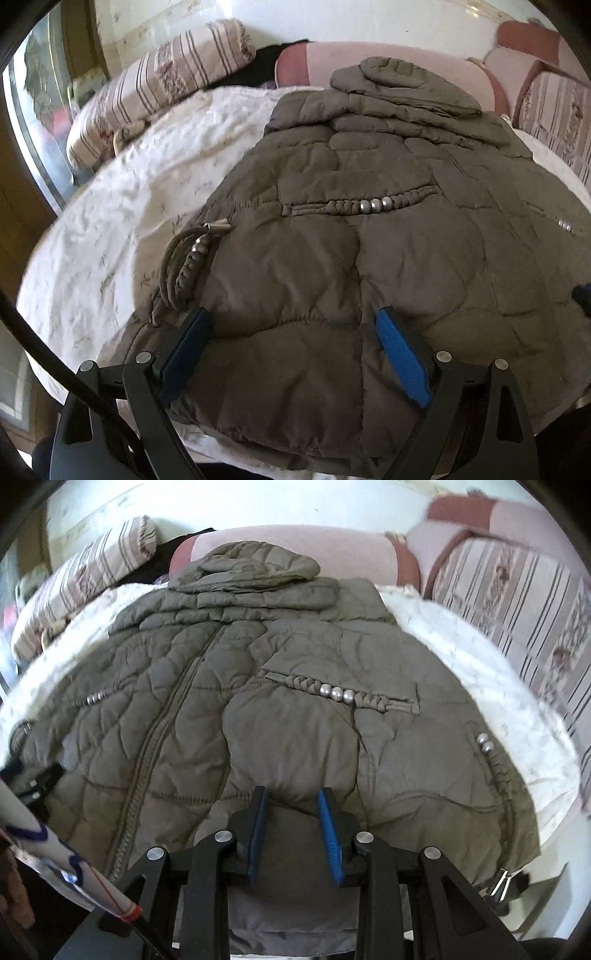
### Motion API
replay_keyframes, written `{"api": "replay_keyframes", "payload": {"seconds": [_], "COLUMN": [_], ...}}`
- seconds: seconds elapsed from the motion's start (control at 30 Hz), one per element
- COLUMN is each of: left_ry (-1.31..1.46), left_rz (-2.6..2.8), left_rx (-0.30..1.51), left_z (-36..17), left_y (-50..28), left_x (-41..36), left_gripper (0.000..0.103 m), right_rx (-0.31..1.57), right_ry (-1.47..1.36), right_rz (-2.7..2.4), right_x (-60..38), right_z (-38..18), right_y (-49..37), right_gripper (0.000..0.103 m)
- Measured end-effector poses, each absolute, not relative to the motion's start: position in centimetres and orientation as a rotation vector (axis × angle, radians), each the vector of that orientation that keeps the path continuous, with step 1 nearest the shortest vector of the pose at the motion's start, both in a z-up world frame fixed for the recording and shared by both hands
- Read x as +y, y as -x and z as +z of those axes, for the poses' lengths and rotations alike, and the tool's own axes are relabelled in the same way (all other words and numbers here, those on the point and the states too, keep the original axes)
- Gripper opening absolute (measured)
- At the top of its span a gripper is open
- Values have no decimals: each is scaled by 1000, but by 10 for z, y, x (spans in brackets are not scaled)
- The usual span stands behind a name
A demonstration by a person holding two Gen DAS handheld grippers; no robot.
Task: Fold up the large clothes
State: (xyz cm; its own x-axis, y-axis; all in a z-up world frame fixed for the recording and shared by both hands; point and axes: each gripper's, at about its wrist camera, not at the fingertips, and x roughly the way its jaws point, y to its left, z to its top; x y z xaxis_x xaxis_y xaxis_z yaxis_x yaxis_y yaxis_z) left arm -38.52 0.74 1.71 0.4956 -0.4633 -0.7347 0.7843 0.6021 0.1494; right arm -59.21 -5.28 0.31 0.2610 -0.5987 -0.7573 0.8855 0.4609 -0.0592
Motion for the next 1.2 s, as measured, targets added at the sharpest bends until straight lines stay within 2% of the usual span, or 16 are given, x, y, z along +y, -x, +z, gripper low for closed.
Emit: {"api": "replay_keyframes", "payload": {"seconds": [0.63, 0.83, 1.0, 1.2], "left_ry": [-521, -520, -522, -397], "left_rz": [-786, -794, -799, -805], "left_rx": [613, 608, 598, 593], "left_z": [8, 10, 14, 46], "left_y": [391, 391, 397, 381], "left_x": [4, 7, 17, 51], "left_gripper": [92, 92, 92, 92], "right_rx": [802, 771, 715, 488], "right_ry": [-276, -331, -440, -529], "right_rz": [-1050, -1016, -954, -1043], "right_x": [-42, -46, -53, -71], "right_z": [-5, 0, 6, 42], "right_y": [590, 605, 627, 687], "right_gripper": [36, 42, 43, 43]}}
